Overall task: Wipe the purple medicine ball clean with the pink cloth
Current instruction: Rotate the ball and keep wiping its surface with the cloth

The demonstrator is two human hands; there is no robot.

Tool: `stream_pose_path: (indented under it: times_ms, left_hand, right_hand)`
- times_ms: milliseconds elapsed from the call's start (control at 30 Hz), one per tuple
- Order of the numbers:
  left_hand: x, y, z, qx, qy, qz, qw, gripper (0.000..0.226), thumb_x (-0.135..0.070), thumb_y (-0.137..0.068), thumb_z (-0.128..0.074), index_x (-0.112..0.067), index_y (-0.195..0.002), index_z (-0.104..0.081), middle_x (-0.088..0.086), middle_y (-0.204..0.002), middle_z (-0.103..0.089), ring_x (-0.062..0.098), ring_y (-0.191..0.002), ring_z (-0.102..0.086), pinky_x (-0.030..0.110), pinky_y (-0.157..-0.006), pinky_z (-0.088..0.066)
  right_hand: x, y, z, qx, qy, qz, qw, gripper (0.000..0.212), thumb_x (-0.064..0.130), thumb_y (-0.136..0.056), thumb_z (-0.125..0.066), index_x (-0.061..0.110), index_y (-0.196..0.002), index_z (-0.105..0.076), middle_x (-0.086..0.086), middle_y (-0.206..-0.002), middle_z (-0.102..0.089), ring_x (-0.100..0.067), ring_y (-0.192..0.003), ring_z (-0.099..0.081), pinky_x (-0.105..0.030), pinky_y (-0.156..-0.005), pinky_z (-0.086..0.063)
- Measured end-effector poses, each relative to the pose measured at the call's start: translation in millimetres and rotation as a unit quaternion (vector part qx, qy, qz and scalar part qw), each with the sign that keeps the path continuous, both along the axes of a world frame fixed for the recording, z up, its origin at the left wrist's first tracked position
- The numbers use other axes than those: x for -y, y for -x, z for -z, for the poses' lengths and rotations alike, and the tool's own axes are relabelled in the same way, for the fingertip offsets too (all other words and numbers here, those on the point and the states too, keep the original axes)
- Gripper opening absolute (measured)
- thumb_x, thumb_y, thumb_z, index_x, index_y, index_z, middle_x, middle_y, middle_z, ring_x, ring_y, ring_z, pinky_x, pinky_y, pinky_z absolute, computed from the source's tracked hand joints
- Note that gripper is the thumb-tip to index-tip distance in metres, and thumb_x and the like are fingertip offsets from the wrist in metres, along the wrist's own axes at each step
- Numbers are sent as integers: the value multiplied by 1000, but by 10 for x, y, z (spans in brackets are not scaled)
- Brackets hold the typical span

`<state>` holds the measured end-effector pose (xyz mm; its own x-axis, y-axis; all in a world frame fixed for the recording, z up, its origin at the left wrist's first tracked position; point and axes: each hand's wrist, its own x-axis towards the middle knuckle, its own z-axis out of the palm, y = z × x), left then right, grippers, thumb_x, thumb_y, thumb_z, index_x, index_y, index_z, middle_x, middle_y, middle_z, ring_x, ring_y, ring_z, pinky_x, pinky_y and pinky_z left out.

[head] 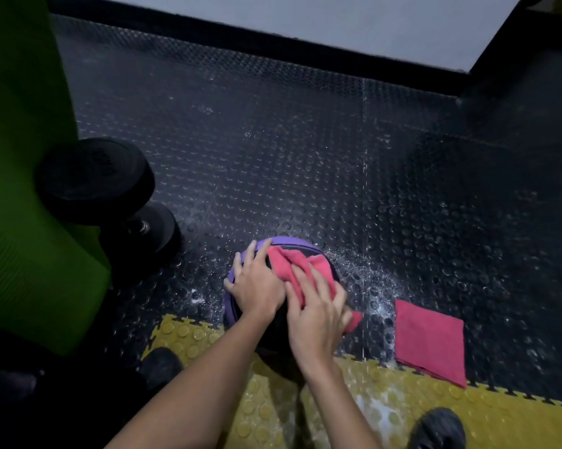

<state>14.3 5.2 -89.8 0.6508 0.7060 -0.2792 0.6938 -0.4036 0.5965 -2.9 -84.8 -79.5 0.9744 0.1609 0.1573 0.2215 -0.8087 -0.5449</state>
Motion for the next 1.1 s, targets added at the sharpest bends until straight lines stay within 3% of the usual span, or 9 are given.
stream_pose_path:
  times_ms: [267,333,500,667,833,900,967,1033,1100]
  left_hand:
    - [98,129,18,26,-18,-14,999,41,-44,-99,-26,-42,-139,-37,-15,-153,-27,15,-144,-15,53,-113,-17]
    - [144,119,9,18,-23,-20,999,42,-44,-99,-26,-42,-140,-36,-15,-153,-26,15,-144,-14,53,-113,-16]
    - [173,129,-2,8,-31,-13,999,42,-40,-100,-28,-40,-141,-35,-14,-154,-25,16,-144,-14,51,-112,-17]
    - [196,212,21,25,-33,-17,999,42,-43,-99,-28,-43,-140,-36,-15,-153,-26,14,-144,-15,50,-113,-16]
    - [270,231,29,20,-50,-15,998,42,-44,-99,-27,-44,-140,-35,-15,-153,-27,15,-144,-15,50,-113,-16]
    - [306,220,33,17,-55,-12,998,43,-46,-98,-23,-44,-140,-35,-15,-153,-27,16,-144,-15,51,-113,-15]
    - [339,199,20,14,-57,-6,998,44,-46,-98,-22,-43,-141,-34,-15,-153,-26,16,-144,-14,51,-114,-14]
    - [385,183,7,13,-62,0,998,46,-47,-97,-19,-42,-141,-35,-15,-153,-25,16,-144,-13,52,-113,-12]
    - [439,172,-9,20,-67,1,998,56,-50,-89,-14,-43,-140,-36,-15,-153,-26,16,-144,-13,53,-112,-11]
  right_hand:
    - [382,-758,167,-225,-143,190,945,35,39,-95,-40,20,-116,-61,-8,-113,-64,-25,-92,-57,-32,-79,-46]
    - [295,-617,94,-167,-88,151,970,31,39,-93,-43,25,-114,-62,-1,-112,-64,-13,-79,-49,-21,-64,-36]
    - [194,-146,21,78,-42,-33,996,27,36,-87,-47,29,-100,-69,13,-106,-65,-20,-82,-48,-16,-68,-28]
    - [614,-615,32,-161,-145,171,961,29,26,-93,-49,10,-113,-64,-8,-111,-65,-28,-99,-57,-32,-77,-40]
    - [684,-524,-234,-116,-276,110,948,20,29,-93,-48,21,-98,-65,6,-84,-65,-17,-78,-58,-28,-64,-42]
    - [534,-417,-123,-115,-201,27,972,24,37,-92,-49,31,-111,-61,2,-114,-62,-18,-97,-56,-34,-81,-45]
    - [447,-367,109,-114,-37,-29,992,36,48,-90,-45,40,-124,-52,7,-147,-30,-21,-125,-34,-43,-102,-33]
    - [494,-502,278,-151,-20,2,988,41,49,-91,-41,35,-128,-50,8,-151,-22,-23,-131,-28,-44,-106,-28]
    - [600,-743,374,-223,-90,45,969,42,43,-93,-41,19,-124,-56,-5,-143,-39,-26,-125,-40,-39,-104,-32]
